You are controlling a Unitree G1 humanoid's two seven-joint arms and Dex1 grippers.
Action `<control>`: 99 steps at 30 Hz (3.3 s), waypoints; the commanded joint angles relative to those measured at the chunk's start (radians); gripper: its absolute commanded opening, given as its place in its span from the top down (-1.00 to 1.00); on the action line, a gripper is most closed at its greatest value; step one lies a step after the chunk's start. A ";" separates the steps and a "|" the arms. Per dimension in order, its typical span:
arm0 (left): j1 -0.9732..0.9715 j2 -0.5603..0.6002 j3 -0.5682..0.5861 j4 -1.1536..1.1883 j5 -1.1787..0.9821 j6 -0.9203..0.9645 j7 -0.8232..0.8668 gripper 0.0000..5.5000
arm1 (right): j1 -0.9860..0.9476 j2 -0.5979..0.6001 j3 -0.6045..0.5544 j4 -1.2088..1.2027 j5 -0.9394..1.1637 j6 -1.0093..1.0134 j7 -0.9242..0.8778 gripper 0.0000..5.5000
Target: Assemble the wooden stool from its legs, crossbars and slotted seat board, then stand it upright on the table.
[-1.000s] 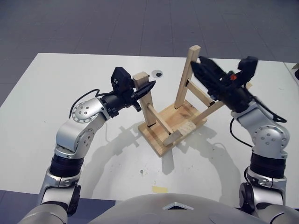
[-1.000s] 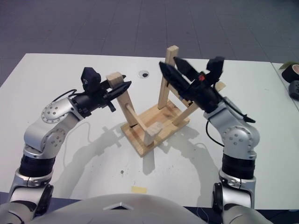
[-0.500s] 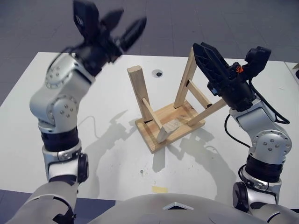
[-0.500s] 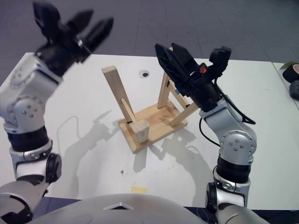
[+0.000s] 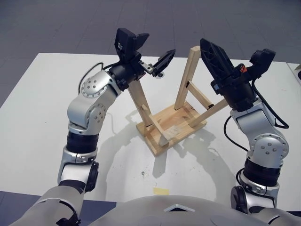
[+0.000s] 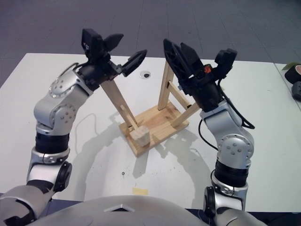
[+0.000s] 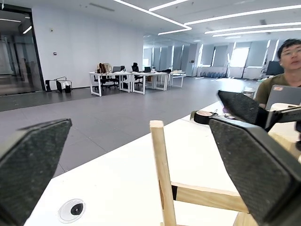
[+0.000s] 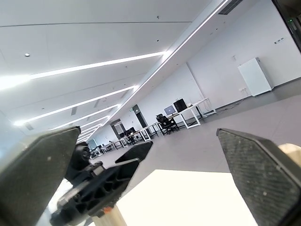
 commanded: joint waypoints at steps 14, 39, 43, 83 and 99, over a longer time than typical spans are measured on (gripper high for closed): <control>-0.086 -0.083 0.053 0.075 0.012 0.089 0.097 -0.96 | -0.333 -0.109 -0.240 0.094 0.097 -0.144 -0.165 -0.96; -0.074 0.130 0.307 0.134 0.158 0.062 0.187 -0.96 | 0.325 -0.278 0.121 0.016 -0.483 0.058 0.121 -0.96; 0.046 0.180 0.310 0.095 0.182 0.066 0.136 -0.96 | 0.398 -0.317 0.110 0.015 -0.509 0.022 0.233 -0.96; 0.421 0.413 -0.133 -0.001 0.381 -0.238 -0.554 -0.96 | 0.330 -0.382 0.357 0.208 -0.865 -0.438 0.749 -0.96; 0.382 0.414 -0.076 0.102 0.399 -0.296 -0.532 -0.96 | 0.407 -0.404 0.268 0.082 -0.765 -0.312 0.707 -0.96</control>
